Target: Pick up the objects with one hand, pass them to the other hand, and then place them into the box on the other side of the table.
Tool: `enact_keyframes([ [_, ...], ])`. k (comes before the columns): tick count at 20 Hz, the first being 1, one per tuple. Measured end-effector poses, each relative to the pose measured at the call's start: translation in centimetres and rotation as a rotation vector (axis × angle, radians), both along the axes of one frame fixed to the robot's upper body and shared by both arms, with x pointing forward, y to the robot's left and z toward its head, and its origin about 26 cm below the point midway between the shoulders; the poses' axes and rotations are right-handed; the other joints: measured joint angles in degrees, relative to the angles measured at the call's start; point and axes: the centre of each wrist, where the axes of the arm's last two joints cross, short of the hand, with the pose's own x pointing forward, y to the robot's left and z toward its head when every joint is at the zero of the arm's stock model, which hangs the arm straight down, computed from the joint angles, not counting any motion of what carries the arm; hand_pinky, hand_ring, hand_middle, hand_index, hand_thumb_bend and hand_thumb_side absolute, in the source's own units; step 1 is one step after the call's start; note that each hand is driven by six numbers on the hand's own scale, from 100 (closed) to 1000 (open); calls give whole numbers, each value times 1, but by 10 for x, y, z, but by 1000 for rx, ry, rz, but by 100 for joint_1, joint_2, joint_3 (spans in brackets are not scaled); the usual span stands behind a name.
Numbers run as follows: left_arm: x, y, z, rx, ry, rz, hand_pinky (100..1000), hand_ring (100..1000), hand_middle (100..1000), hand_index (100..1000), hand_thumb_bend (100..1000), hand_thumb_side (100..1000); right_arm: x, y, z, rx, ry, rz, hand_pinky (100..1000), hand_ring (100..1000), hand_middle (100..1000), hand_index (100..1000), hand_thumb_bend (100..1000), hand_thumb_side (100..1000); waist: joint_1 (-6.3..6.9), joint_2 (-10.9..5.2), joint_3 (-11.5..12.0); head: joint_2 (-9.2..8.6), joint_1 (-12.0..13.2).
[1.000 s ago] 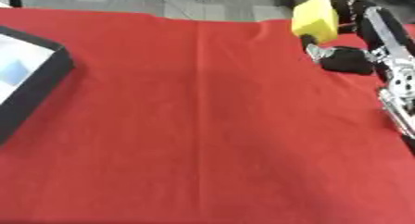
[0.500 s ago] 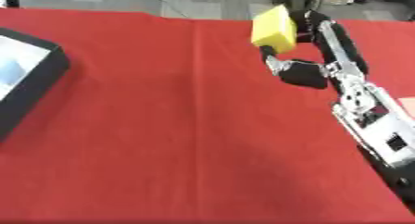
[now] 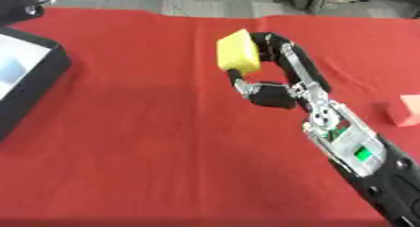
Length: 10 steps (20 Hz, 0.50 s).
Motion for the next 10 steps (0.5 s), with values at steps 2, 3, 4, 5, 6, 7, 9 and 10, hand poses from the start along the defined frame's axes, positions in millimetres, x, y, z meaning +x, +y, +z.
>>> enact_keyframes([
  [2,-1,-3,1,31,23,-6,696,681,725,772,100,563,0,4,-5,28,1,12,773,758,434,574,100,100,-1,-21,-1,33,4],
  [3,-1,-5,2,45,32,-8,696,681,725,772,100,566,0,6,-8,41,2,14,773,758,434,574,100,100,-2,-24,-1,37,5],
  [4,-1,-6,2,58,40,-11,696,682,725,772,100,569,0,8,-10,52,1,14,771,758,434,574,100,100,-3,-24,-1,40,5],
  [5,-1,-8,2,70,50,-13,697,683,726,773,100,576,0,10,-12,60,1,13,769,760,436,575,100,100,-3,-25,0,44,5],
  [6,-1,-9,2,83,60,-16,700,687,730,777,100,588,0,12,-14,69,1,10,766,762,437,575,100,100,-3,-26,4,55,5],
  [7,-2,-12,2,97,72,-19,703,690,733,779,100,599,-1,14,-16,77,1,4,764,762,437,575,100,100,-3,-28,11,74,5],
  [9,-2,-17,2,130,109,-25,710,703,745,789,100,621,-1,19,-18,95,1,-17,758,762,435,574,100,100,-1,-30,29,90,3],
  [10,-3,-20,2,152,127,-27,714,708,750,796,100,634,-1,20,-20,105,3,-31,755,762,435,573,100,100,-1,-31,37,93,1],
])
